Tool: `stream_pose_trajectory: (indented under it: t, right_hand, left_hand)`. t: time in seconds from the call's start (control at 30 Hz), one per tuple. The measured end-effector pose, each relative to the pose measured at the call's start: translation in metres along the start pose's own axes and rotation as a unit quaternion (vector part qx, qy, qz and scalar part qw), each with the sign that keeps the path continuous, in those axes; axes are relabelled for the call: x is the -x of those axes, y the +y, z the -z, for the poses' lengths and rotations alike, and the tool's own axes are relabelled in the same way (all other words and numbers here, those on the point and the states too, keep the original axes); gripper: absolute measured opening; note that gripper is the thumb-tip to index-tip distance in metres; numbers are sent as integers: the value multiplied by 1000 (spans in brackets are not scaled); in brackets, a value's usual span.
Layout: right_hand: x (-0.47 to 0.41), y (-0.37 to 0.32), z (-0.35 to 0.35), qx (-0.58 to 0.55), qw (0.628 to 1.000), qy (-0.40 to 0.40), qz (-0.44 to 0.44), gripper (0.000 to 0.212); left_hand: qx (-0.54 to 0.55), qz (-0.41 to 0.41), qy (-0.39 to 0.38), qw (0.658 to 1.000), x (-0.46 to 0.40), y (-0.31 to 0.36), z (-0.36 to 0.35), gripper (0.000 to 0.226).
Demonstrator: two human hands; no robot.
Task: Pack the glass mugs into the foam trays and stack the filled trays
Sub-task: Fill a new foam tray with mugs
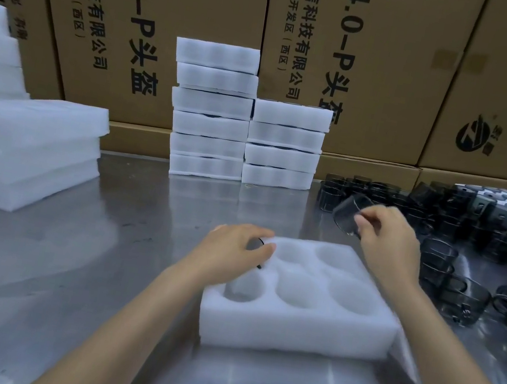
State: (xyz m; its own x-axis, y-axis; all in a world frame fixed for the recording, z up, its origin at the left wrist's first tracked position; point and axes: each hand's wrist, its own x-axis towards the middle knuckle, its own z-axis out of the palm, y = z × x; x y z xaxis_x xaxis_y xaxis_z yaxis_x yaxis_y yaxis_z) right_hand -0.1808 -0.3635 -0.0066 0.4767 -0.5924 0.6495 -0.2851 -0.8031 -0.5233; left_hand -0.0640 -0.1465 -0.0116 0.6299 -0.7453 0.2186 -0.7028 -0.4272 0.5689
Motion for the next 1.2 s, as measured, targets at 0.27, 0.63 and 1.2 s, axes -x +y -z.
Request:
stream_pose_trajectory:
  t: [0.27,0.63,1.2]
  right_hand:
    - [25,-50,9,11,979,-141,145,6]
    - [38,-50,10,-27,967,-175,185,9]
    - [42,-46,11,14,925,-359,121,52]
  left_hand:
    - [-10,-8,5,1000,0,0,-1,38]
    - [0,-9,2,1000,0,0,-2,35]
    - [-96,-172,-32,980,22,15,9,49]
